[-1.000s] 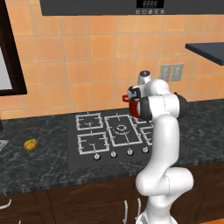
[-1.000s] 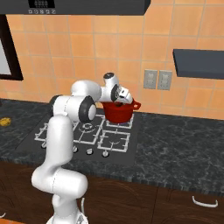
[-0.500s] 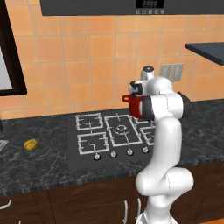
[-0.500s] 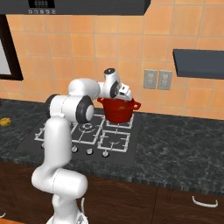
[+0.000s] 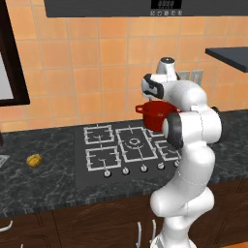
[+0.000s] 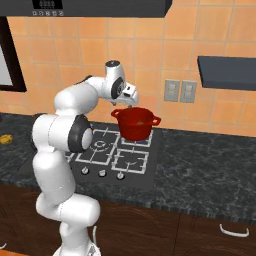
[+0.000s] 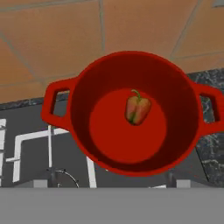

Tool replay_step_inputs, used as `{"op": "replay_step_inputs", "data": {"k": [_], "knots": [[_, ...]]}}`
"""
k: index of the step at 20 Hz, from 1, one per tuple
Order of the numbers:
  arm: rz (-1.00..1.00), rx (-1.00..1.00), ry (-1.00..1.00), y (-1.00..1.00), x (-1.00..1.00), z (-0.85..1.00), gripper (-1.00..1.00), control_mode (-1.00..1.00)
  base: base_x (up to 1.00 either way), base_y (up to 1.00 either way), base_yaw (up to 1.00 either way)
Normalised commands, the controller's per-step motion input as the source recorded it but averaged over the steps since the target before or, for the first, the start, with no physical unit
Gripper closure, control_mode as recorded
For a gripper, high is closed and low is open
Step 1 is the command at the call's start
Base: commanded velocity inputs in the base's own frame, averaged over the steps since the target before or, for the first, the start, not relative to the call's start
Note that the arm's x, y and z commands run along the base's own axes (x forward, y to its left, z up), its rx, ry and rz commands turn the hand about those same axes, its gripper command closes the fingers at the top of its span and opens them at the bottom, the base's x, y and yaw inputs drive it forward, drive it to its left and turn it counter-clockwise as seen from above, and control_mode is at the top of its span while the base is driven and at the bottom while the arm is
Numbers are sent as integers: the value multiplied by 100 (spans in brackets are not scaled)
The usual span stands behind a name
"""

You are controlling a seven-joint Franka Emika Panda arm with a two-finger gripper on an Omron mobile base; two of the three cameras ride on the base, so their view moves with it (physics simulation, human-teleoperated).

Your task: Put the bell pepper and squash in the pot. Retrieve the spatula and lightly stir the vegetables in the pot.

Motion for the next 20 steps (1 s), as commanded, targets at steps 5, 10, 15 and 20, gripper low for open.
{"op": "replay_step_inputs", "data": {"k": [5, 10, 15, 20], "knots": [[0, 0, 11, 27, -100, 22, -100, -100, 0, 0, 0], [0, 0, 7, 0, -97, 0, -100, -100, 0, 0, 0], [0, 0, 1, -1, -95, -2, -100, -100, 0, 0, 0], [0, 0, 0, 0, -24, 0, -100, 100, -2, 17, 0]]}}
